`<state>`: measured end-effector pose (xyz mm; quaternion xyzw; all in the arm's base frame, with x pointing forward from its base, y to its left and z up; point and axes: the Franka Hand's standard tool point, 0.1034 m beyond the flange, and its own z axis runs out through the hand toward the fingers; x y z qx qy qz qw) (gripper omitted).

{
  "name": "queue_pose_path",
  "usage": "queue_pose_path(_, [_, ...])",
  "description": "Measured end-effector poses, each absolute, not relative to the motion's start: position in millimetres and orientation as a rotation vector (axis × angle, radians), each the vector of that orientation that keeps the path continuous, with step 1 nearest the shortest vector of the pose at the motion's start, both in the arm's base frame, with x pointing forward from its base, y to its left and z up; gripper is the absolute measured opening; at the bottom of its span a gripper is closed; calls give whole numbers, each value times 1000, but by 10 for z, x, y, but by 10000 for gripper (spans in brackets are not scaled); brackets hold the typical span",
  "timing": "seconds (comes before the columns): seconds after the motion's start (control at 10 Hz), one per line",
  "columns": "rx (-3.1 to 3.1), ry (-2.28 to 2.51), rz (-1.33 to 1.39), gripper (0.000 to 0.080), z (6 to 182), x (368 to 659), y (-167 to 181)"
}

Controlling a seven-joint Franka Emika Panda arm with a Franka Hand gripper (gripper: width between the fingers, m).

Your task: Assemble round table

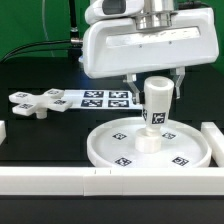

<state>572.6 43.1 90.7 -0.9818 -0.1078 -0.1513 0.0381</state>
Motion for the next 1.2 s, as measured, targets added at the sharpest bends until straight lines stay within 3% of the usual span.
queue_pose_path(0.9, [-3019,-314,-451,407,880,5658,327])
queue_pose_path(1.2, [-3020,-313,-444,409,781,5627,357])
